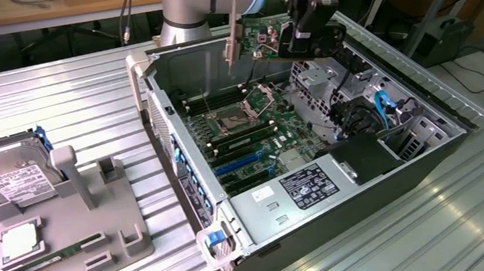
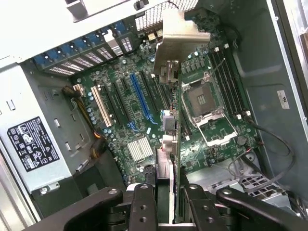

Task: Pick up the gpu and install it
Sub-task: 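Insert the gpu into the slot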

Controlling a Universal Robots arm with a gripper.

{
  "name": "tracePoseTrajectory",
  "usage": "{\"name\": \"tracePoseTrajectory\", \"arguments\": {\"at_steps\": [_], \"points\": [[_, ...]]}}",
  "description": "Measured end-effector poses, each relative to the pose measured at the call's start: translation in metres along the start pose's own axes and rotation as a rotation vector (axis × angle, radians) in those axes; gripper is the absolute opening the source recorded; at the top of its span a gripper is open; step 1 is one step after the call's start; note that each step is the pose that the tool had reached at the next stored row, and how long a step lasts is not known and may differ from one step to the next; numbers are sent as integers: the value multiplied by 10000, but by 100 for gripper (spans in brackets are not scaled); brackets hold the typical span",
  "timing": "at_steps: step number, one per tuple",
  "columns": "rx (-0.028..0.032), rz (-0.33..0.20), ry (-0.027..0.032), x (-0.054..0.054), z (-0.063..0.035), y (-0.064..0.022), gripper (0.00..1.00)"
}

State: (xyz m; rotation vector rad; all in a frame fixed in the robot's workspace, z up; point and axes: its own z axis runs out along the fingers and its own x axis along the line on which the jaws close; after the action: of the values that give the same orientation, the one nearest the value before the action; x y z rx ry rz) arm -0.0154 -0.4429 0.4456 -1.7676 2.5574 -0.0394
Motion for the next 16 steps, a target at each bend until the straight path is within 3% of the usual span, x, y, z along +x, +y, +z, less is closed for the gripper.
{"name": "tracePoseTrajectory", "arguments": {"at_steps": [16], "points": [[-23,-1858,-73,0,0,0,27]]}}
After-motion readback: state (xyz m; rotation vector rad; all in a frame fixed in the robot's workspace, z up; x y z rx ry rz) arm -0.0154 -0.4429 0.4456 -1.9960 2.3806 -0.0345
